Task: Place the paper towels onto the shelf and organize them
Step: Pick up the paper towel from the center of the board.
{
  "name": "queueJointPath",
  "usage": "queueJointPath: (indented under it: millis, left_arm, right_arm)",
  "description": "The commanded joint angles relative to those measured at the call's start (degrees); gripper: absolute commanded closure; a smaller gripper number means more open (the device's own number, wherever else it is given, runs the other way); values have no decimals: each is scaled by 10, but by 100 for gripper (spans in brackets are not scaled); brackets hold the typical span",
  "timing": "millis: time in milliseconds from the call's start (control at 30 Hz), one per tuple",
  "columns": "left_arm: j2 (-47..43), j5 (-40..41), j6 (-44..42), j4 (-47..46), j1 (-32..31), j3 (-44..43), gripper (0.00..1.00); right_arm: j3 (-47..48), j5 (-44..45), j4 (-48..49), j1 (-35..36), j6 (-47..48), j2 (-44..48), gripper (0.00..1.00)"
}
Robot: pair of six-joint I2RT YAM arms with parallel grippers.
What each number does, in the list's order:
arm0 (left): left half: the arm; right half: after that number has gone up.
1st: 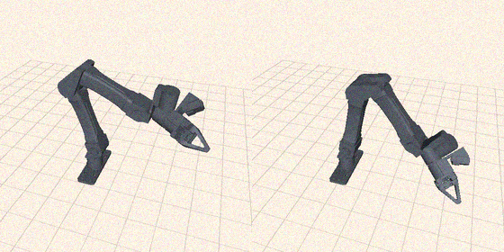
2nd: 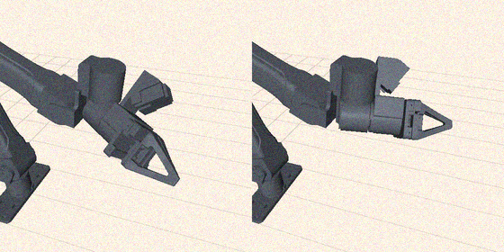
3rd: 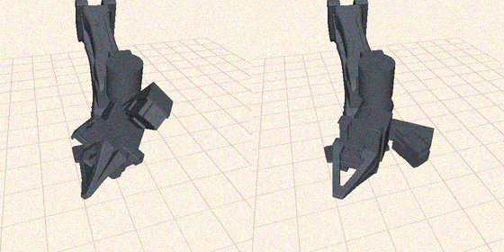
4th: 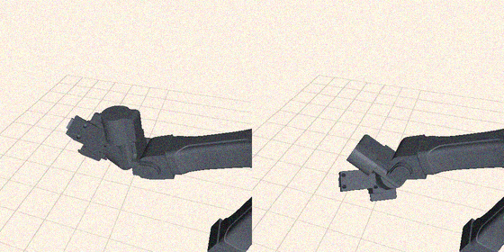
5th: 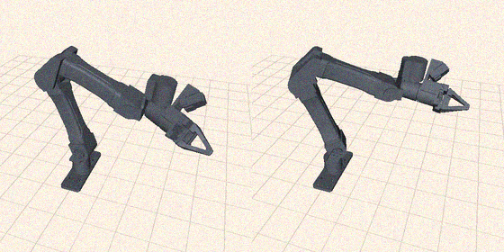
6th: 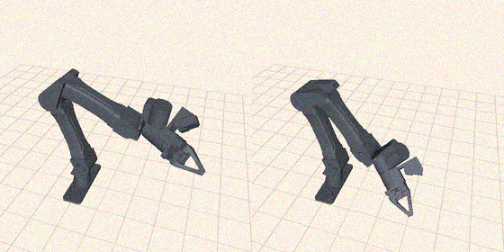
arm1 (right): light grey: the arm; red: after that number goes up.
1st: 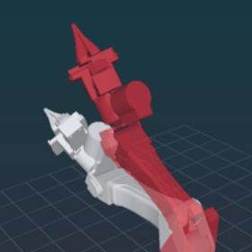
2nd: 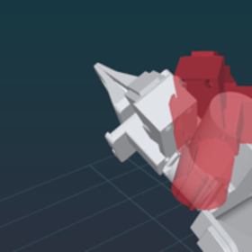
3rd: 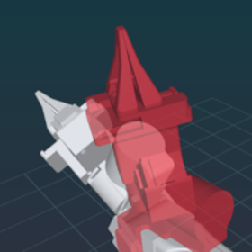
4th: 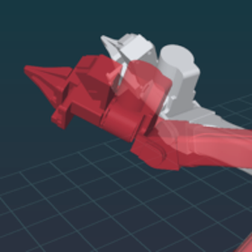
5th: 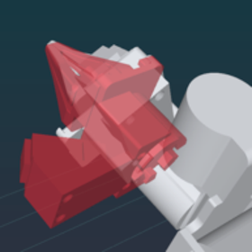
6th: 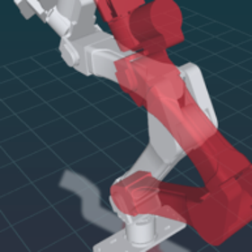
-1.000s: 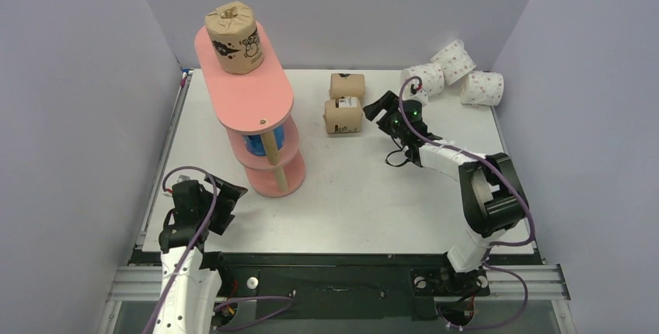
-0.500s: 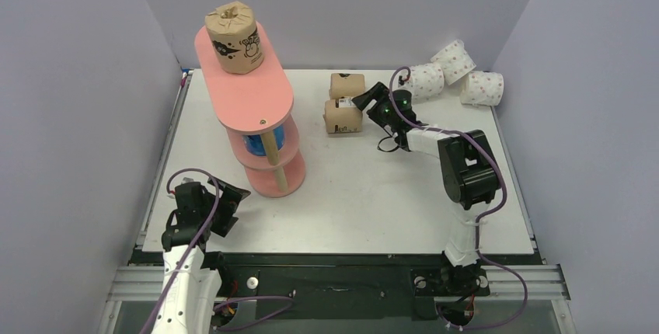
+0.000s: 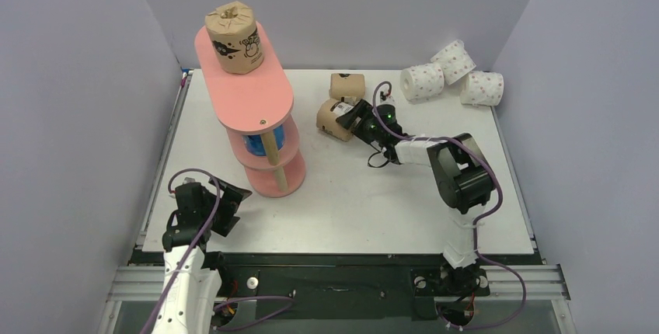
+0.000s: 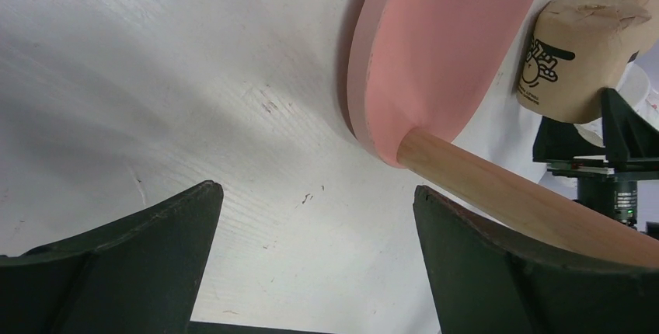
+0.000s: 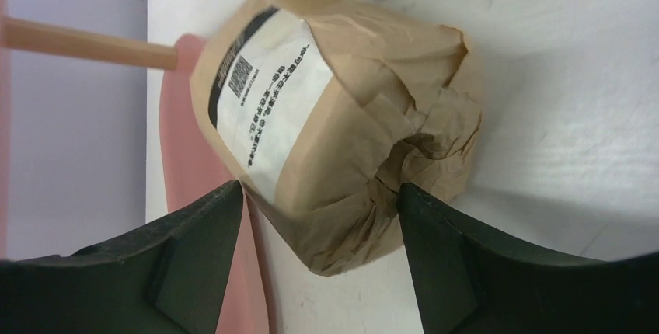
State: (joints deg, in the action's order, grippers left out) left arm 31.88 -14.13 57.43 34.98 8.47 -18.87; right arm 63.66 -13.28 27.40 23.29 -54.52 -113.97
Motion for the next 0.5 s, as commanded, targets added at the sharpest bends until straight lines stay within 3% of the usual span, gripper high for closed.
queueJointPath:
  millis: [0,233,467]
  left_arm:
    - [-7,-13,-1,-31,5,3,7]
    - [-10,-16,-3,-34,5,6,7]
    - [-17,-17,-4,-30,5,4,7]
  right_arm:
    - [-38,14,31,29,-11,59,31]
    - [-77,36,30,35,-10,105,31]
    - [-61,52,15,33,-7,93,30]
